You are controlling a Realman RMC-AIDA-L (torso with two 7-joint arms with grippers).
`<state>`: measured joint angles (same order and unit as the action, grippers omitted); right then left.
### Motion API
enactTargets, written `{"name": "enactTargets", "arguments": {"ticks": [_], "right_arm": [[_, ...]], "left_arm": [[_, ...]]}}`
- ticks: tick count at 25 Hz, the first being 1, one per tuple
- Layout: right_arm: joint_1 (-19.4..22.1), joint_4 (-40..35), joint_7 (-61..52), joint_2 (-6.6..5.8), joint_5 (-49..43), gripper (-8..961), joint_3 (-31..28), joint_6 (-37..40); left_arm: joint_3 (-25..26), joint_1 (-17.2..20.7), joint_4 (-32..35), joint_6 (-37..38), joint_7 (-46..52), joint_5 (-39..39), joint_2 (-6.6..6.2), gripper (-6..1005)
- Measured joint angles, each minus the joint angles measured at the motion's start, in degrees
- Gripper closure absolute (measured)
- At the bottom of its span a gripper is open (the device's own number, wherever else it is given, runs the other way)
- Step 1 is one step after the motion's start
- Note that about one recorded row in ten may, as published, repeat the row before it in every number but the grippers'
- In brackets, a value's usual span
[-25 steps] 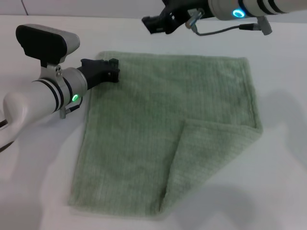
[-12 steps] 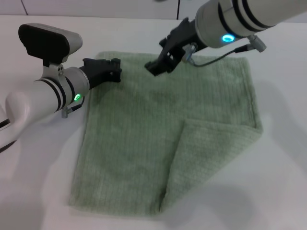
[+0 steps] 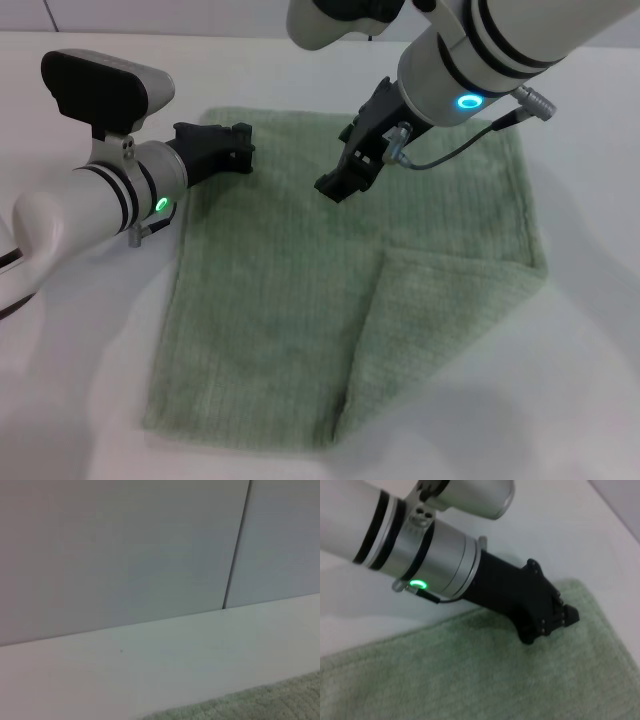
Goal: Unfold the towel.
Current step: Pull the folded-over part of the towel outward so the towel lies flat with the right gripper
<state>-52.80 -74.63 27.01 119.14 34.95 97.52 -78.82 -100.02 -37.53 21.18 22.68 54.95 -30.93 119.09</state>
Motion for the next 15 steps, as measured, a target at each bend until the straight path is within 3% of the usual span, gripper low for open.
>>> {"name": "enactTargets", "arguments": {"ticks": [15], "right_arm": [[-2.1, 3.1, -1.9, 0.05, -2.4, 335, 0.0, -4.4]], "left_arm": [[0.0, -0.1, -0.4, -0.4, -0.5, 0.0, 0.0, 1001]]}}
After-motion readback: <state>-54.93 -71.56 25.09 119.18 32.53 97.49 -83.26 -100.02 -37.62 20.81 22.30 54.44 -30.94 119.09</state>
